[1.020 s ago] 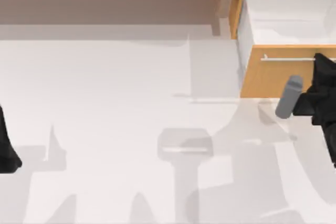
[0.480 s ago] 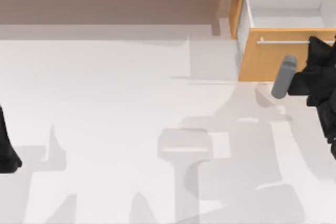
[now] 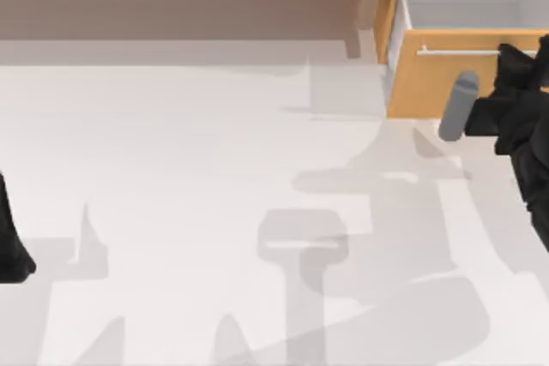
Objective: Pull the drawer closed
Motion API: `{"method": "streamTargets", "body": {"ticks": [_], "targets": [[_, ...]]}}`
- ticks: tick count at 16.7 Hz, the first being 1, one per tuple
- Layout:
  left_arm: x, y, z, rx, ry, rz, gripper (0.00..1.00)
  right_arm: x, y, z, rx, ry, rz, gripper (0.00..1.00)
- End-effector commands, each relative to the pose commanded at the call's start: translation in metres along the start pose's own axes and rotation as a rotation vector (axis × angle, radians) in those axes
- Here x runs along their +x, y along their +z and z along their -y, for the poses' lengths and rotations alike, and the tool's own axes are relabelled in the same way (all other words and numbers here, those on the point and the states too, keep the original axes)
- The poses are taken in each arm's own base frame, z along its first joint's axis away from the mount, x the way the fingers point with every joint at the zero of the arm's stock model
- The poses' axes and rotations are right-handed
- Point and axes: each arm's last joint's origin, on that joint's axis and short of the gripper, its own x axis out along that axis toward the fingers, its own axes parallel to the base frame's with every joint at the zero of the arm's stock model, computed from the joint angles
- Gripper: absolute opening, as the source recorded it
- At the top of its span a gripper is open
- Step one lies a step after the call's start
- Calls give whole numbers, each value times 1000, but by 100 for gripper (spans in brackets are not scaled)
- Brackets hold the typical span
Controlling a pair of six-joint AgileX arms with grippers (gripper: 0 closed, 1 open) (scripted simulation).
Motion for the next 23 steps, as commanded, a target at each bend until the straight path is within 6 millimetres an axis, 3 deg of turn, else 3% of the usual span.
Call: {"method": "streamTargets", "body": {"ticks": [6,12,23], "targets": [[0,0,0,0,0,0,100,35,-1,-1,-1,8,-1,0],[0,0,0,0,0,0,100,38,0,0,2,3,2,0],[0,0,0,0,0,0,100,98,-1,-1,1,9,0,0]]}}
